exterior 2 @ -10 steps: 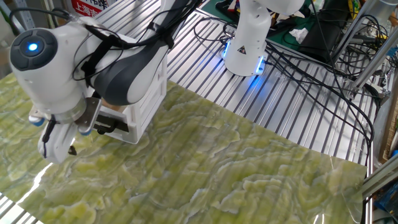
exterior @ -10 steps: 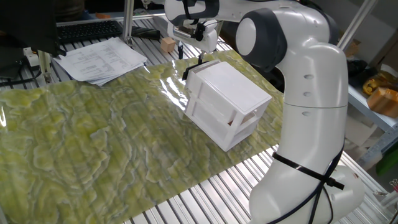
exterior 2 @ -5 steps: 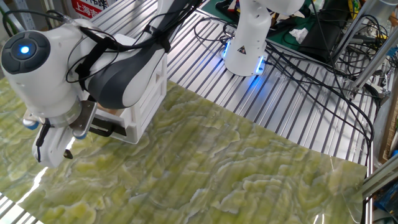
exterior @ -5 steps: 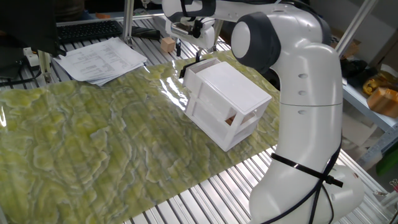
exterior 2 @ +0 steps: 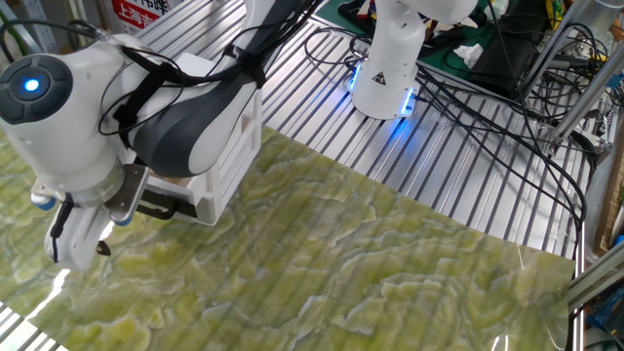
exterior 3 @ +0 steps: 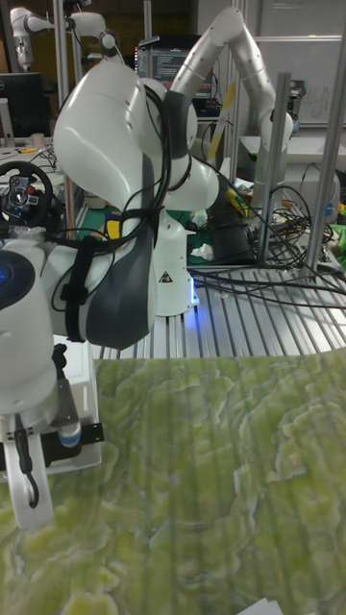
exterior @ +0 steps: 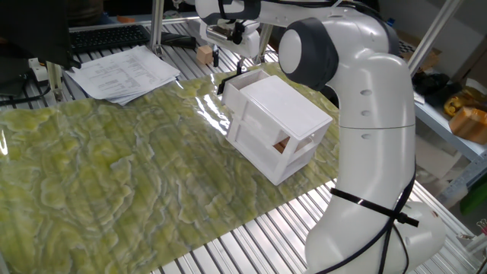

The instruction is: Take something out of a drawer

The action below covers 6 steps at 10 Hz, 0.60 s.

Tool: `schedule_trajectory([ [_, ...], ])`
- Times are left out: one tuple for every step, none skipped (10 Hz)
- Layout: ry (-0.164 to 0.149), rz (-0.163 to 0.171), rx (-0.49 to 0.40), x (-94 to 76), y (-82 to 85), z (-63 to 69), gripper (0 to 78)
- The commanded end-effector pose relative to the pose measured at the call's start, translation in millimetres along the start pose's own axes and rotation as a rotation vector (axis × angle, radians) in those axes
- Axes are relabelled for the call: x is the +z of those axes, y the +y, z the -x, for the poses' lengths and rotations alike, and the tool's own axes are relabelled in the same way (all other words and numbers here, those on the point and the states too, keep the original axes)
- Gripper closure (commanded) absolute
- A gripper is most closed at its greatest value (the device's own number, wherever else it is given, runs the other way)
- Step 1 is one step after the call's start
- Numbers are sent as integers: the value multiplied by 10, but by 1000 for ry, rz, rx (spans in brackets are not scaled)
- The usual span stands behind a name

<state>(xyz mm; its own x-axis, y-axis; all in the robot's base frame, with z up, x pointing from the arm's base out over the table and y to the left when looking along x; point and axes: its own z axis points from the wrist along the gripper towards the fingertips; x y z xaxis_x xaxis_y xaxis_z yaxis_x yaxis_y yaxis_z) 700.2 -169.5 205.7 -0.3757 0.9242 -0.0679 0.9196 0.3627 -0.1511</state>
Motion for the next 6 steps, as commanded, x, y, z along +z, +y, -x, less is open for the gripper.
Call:
schedule_trajectory([
  [-1,5,1,-20,50,5,1],
  [0,5,0,-40,100,30,1],
  [1,5,1,-60,123,38,1],
  [1,5,5,-69,145,37,1],
  [0,5,10,-75,169,34,1],
  [0,5,10,-77,173,33,1],
])
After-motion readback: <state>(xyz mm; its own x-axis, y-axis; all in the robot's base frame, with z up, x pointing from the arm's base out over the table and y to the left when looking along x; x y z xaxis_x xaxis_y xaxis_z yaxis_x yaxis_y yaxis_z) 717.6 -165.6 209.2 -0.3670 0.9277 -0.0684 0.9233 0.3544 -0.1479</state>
